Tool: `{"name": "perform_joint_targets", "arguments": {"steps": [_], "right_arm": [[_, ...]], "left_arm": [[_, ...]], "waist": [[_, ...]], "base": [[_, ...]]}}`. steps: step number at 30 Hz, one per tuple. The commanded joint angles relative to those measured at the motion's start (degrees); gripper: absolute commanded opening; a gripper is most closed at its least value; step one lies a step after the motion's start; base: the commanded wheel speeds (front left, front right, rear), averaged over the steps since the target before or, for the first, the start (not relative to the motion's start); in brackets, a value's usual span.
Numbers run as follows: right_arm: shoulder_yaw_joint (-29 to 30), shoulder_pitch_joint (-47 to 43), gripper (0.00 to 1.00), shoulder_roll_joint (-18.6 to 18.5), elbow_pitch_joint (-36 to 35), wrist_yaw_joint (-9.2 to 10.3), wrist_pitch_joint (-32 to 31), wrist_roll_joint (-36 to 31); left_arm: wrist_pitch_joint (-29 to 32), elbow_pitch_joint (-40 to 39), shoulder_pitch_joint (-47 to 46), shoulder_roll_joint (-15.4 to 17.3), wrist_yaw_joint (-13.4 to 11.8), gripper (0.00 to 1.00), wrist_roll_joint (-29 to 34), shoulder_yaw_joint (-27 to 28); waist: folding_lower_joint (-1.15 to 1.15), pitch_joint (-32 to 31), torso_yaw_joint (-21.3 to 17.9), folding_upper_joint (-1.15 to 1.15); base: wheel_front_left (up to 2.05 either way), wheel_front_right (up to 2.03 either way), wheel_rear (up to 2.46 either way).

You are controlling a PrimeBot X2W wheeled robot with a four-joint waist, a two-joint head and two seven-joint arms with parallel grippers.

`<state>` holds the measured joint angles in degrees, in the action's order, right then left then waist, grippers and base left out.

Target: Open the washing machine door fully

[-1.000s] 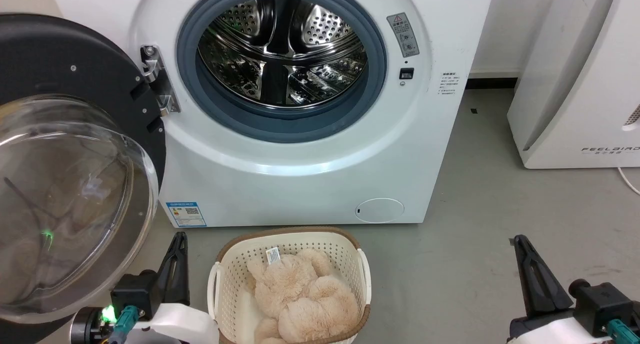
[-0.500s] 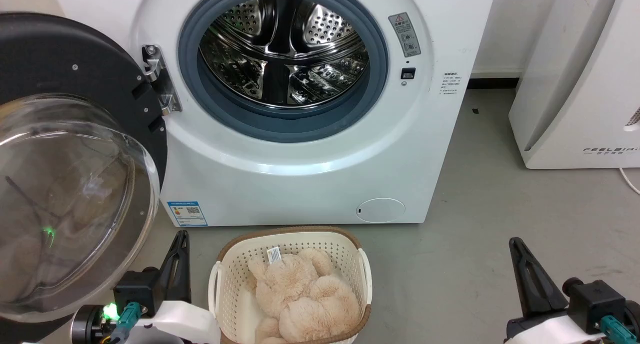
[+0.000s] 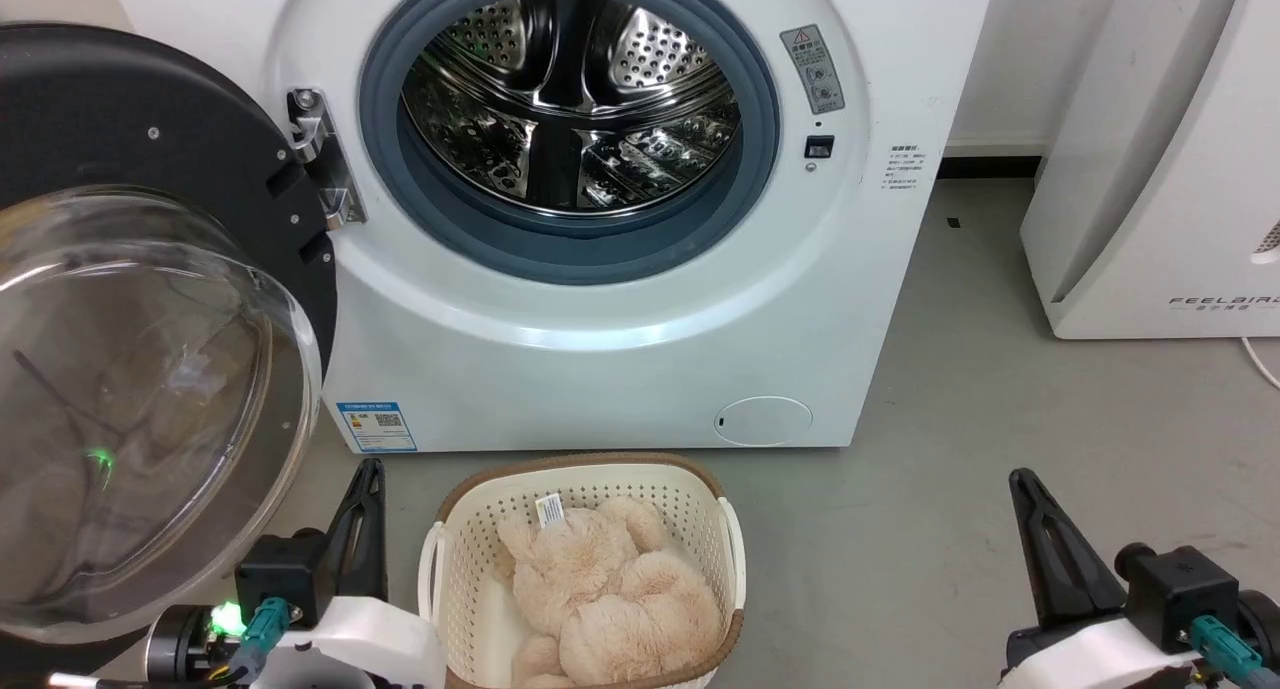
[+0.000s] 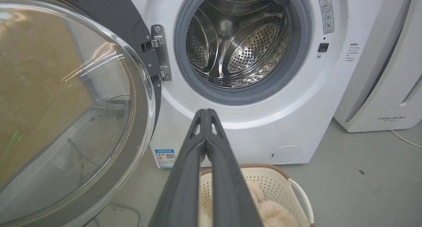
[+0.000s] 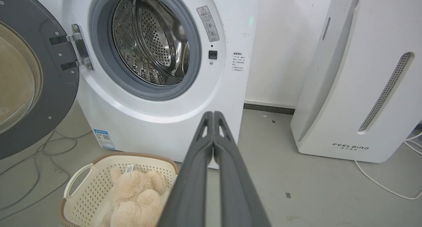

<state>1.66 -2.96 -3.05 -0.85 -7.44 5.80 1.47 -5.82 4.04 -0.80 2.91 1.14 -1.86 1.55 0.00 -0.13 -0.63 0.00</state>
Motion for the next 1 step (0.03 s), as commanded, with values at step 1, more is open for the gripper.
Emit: {"name": "perform_joint_targets", "arguments": {"steps": [1], "right_arm": [[-0.15, 0.84, 0.00, 0.11, 0.07, -0.03, -0.27, -0.52]], "left_arm": [[0.22, -0.40, 0.50, 0.01, -0.28, 0.00, 0.47, -0.08]], "waist": [[0.00, 0.00, 0.01, 0.00]], "base": [[0.00, 0.00, 0.00]]}}
